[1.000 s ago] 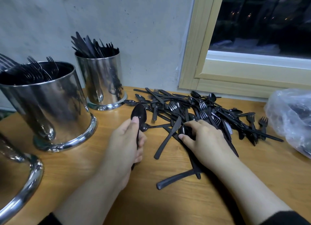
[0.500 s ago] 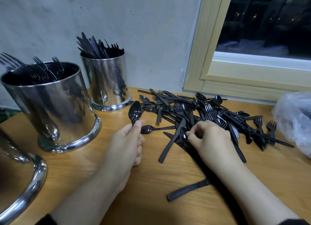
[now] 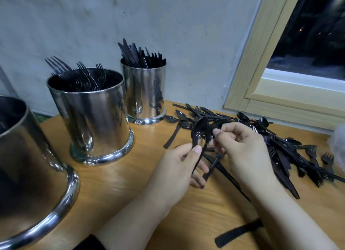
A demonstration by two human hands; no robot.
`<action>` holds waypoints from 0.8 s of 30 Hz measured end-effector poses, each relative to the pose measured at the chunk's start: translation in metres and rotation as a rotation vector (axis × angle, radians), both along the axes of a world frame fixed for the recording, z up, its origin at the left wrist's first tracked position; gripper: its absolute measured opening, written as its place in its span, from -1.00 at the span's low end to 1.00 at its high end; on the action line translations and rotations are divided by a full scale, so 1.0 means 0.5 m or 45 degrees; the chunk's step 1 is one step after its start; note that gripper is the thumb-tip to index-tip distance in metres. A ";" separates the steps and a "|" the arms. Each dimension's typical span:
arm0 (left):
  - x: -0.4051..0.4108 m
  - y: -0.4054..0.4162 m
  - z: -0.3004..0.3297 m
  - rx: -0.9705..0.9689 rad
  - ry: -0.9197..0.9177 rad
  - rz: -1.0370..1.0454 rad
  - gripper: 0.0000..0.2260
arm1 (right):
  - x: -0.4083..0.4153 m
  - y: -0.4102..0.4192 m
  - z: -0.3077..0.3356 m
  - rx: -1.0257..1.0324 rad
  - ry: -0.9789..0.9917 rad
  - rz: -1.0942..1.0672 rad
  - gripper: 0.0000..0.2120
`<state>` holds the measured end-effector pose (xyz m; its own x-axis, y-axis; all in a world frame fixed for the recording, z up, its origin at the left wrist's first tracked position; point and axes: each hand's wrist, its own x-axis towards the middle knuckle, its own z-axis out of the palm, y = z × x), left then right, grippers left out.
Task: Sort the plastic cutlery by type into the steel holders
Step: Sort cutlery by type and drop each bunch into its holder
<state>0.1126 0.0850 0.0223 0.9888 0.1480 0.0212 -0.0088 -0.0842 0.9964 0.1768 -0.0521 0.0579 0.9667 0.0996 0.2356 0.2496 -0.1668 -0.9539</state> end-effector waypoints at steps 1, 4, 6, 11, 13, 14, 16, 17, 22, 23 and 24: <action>-0.001 -0.001 -0.001 0.011 0.006 -0.012 -0.64 | 0.005 0.008 -0.002 -0.009 -0.009 0.016 -0.89; 0.005 0.002 -0.012 0.031 0.026 0.057 -0.61 | 0.022 0.031 -0.016 -0.144 -0.070 0.063 -0.89; 0.012 0.009 -0.017 -0.017 0.006 0.192 -0.68 | 0.039 0.038 -0.038 -0.385 -0.210 0.030 -0.92; 0.027 0.037 -0.026 -0.203 -0.045 0.533 -0.78 | 0.063 0.049 -0.086 -1.146 -0.491 0.289 -0.70; 0.030 0.041 -0.027 -0.242 -0.053 0.604 -0.77 | 0.061 0.051 -0.091 -1.292 -0.460 0.321 -0.64; 0.029 0.041 -0.025 -0.256 -0.052 0.620 -0.77 | 0.062 0.050 -0.094 -1.308 -0.463 0.312 -0.64; 0.027 0.038 -0.021 -0.272 -0.047 0.612 -0.78 | 0.060 0.051 -0.096 -1.285 -0.502 0.277 -0.66; 0.027 0.037 -0.021 -0.270 -0.041 0.602 -0.78 | 0.058 0.052 -0.098 -1.280 -0.527 0.264 -0.68; 0.030 0.038 -0.023 -0.274 -0.039 0.609 -0.78 | 0.051 0.059 -0.107 -1.242 -0.580 0.215 -0.79; 0.030 0.037 -0.024 -0.271 -0.037 0.609 -0.78 | 0.050 0.060 -0.108 -1.248 -0.587 0.211 -0.80; 0.030 0.037 -0.025 -0.271 -0.039 0.609 -0.78 | 0.048 0.061 -0.109 -1.254 -0.597 0.204 -0.80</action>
